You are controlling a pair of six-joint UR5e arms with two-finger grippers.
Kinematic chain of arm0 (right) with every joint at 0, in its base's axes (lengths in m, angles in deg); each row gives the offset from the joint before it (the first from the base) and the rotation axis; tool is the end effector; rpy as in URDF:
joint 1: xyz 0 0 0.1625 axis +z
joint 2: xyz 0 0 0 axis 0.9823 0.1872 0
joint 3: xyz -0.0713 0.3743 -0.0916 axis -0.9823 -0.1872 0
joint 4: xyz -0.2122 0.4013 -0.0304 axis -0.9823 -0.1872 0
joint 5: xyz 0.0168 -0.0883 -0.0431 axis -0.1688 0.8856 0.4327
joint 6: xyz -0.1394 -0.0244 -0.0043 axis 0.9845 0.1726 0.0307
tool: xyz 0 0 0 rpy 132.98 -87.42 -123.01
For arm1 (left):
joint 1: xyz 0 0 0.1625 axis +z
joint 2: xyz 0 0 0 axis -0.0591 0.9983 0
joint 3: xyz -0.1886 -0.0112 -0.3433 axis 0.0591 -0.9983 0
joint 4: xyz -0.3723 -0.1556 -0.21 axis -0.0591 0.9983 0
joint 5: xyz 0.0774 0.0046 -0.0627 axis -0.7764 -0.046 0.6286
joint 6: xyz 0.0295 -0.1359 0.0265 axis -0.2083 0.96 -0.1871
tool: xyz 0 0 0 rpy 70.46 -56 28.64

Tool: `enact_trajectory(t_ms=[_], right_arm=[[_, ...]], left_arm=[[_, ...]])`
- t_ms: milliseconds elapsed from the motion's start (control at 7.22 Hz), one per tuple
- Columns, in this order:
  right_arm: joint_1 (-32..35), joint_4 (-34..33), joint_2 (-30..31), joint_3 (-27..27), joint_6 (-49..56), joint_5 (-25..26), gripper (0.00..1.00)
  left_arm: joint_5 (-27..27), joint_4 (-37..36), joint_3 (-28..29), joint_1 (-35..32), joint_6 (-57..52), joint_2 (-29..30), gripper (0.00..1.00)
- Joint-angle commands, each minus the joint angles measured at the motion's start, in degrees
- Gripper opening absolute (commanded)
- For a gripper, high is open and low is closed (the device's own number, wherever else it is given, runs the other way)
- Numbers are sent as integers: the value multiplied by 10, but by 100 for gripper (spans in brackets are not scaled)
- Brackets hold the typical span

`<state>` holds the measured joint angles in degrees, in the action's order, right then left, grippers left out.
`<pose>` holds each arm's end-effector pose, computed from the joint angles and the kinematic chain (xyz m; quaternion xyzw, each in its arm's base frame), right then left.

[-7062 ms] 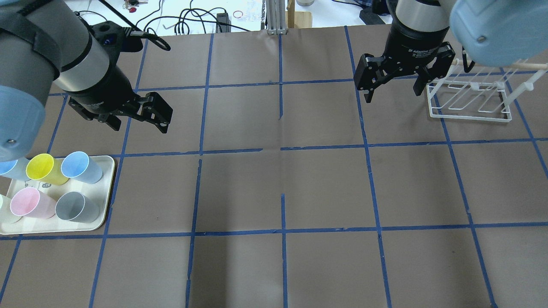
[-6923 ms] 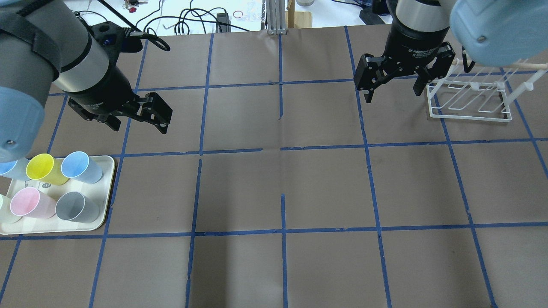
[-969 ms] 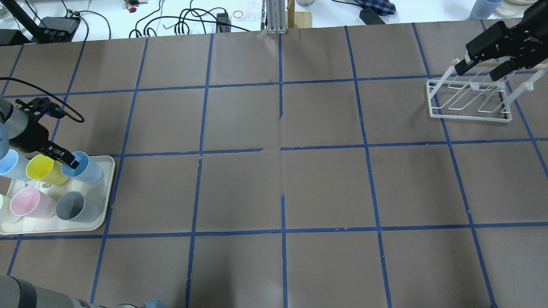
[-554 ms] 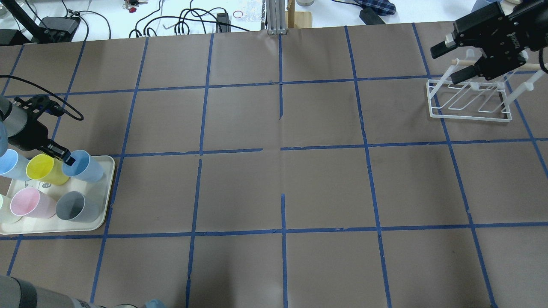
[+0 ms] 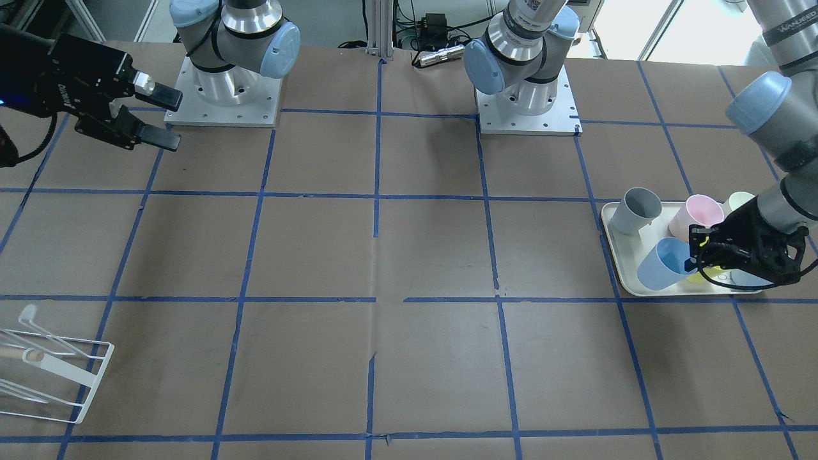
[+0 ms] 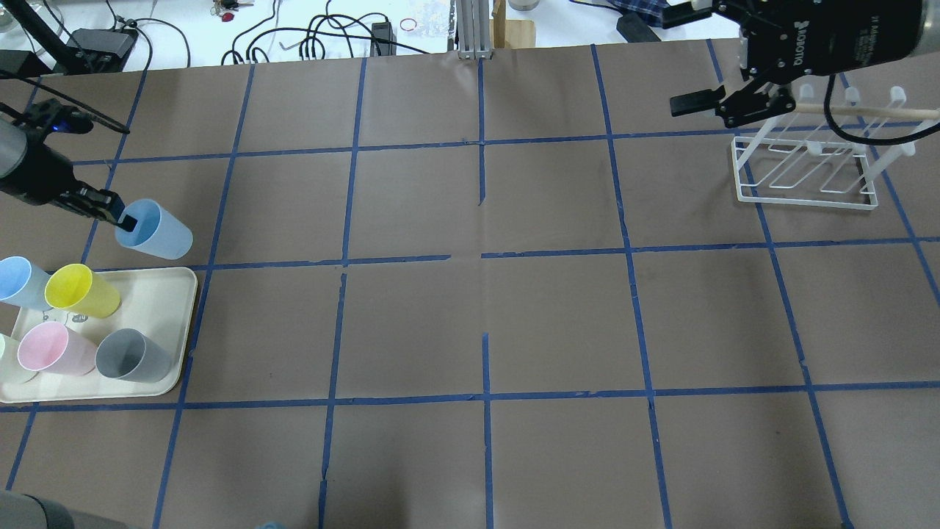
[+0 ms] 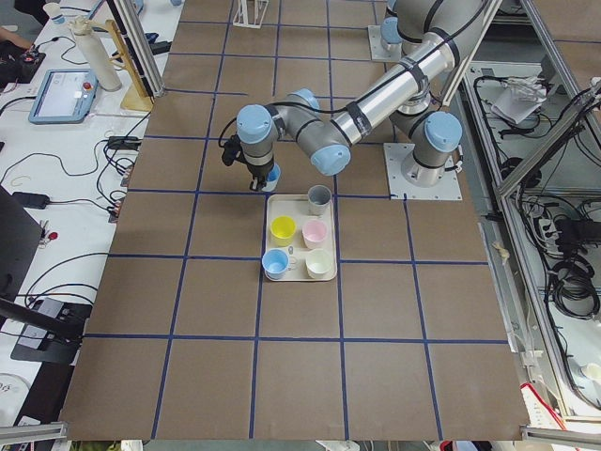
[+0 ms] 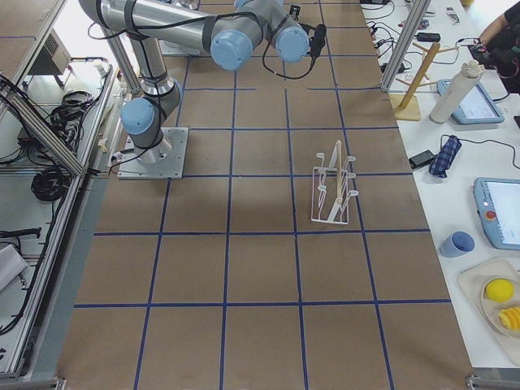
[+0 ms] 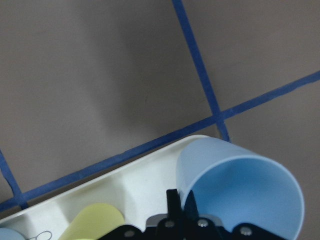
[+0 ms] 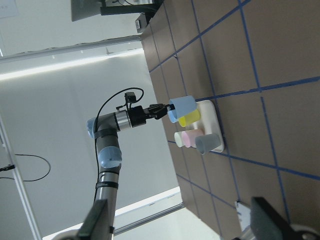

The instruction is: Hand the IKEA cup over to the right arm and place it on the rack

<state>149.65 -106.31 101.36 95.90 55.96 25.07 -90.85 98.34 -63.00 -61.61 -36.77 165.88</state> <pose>0.0858 -0.5455 0.4567 0.1134 0.7948 0.0486 0.5942 0.1714 -0.5907 0.2449 -0.1005 -0.9870 0.0278 0.1225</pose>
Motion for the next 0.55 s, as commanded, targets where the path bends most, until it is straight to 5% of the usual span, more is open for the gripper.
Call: enact_trajectory(t_ms=[0,415], right_arm=[[54,40,1,0,-3,-80,100],[84,38,-1,0,-7,-143,100]], left_arm=[[116,135,66,-56,181,-20,0],[341,239,70,-93,394,-60,0]])
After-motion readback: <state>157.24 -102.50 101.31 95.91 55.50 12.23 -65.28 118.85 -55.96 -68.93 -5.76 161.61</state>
